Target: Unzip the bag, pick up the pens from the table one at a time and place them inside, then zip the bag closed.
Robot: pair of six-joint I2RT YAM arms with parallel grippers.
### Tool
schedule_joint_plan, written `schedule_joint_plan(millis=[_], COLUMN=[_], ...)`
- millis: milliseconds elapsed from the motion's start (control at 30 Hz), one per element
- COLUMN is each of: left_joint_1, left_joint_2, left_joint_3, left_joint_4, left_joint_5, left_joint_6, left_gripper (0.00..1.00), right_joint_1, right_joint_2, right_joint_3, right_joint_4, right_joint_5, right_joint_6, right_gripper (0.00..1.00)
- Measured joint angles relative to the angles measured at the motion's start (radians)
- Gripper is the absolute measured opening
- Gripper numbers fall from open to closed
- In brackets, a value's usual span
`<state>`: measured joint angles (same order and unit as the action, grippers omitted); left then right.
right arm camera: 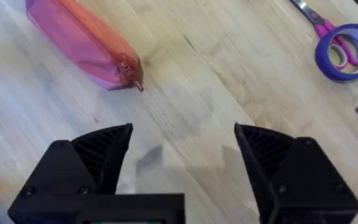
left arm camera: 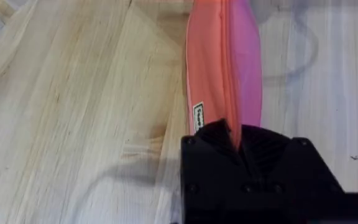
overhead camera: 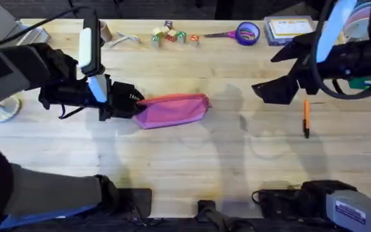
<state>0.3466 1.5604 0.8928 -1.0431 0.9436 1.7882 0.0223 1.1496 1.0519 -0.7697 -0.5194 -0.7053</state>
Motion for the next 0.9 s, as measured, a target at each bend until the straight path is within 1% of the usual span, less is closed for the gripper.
schedule_joint_plan(millis=[167,267,433,467,500,667,900], left_joint_1=[0.0,0.0,0.0,0.0,0.0,0.0,0.0], left_joint_2=[0.0,0.0,0.0,0.0,0.0,0.0,0.0], left_joint_3=[0.0,0.0,0.0,0.0,0.0,0.0,0.0], left_joint_4=[0.0,0.0,0.0,0.0,0.0,0.0,0.0], left_joint_5=[0.0,0.0,0.0,0.0,0.0,0.0,0.0], left_joint_6=[0.0,0.0,0.0,0.0,0.0,0.0,0.0], left_gripper=[0.044,0.044,0.044,0.044,0.044,0.044,0.044], right_joint_1=[0.0,0.0,0.0,0.0,0.0,0.0,0.0], right_joint_2=[0.0,0.0,0.03,0.056,0.063,0.072,0.073], right_joint_3=[0.0,0.0,0.0,0.0,0.0,0.0,0.0], right_joint_4=[0.011,-0.029,-0.115,-0.129,-0.129,-0.129,-0.129], right_joint_5=[-0.007,-0.043,-0.142,-0.185,-0.194,-0.217,-0.23], right_joint_6=[-0.034,-0.102,-0.298,-0.392,-0.414,-0.471,-0.493], right_gripper=[0.997,0.997,0.997,0.997,0.997,0.997,0.997])
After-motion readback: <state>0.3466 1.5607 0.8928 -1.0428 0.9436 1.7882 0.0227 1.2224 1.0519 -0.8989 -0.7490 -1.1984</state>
